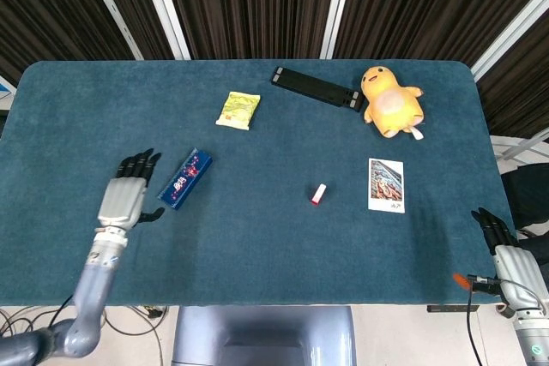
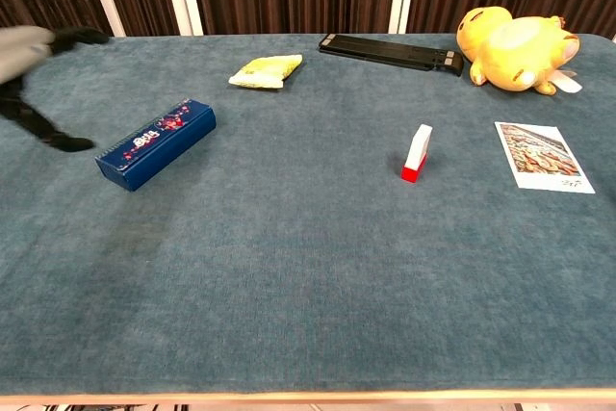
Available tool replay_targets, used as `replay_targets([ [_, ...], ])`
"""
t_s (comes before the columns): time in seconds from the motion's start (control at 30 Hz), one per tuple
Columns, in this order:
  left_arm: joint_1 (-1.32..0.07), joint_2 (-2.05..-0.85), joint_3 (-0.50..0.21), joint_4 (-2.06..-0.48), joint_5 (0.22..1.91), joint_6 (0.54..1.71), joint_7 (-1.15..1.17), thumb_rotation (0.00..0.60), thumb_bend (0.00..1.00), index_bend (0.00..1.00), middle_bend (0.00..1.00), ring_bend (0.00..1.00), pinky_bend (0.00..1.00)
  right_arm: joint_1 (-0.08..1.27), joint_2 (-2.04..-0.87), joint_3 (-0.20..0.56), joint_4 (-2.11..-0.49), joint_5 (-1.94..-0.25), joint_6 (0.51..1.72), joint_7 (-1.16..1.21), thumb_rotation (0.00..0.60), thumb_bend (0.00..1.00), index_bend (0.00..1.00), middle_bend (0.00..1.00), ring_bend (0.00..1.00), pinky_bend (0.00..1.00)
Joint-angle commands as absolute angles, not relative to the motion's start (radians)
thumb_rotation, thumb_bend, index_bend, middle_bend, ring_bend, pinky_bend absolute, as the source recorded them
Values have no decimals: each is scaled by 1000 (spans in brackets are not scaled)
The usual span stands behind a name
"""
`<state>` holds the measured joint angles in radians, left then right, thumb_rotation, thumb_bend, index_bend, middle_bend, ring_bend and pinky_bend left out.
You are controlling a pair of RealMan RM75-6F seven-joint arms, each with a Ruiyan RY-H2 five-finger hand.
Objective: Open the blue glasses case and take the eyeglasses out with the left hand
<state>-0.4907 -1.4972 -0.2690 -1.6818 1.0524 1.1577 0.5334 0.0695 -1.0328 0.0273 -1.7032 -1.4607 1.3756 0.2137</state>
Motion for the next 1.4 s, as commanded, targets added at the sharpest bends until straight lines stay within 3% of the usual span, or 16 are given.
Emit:
replay_targets([
  [0.03, -563, -1584, -289, -1600, 986, 1117, 596, 600, 164, 0, 0, 0, 61, 70, -1031, 27, -1705, -1459, 1374, 216, 600, 105, 0, 0, 0, 199],
  [0.63, -643, -1721, -271, -1400, 907, 1094, 617, 600, 217, 0, 0, 0, 61, 68, -1026, 28, -1710, -1455, 1373, 222, 600, 106, 0, 0, 0, 200],
  [1.4, -609, -1587, -272, -1316, 871, 1082, 544, 600, 229, 0, 0, 0, 61, 66, -1024, 32, -1721, -1440, 1367, 222, 600, 107, 0, 0, 0, 200],
])
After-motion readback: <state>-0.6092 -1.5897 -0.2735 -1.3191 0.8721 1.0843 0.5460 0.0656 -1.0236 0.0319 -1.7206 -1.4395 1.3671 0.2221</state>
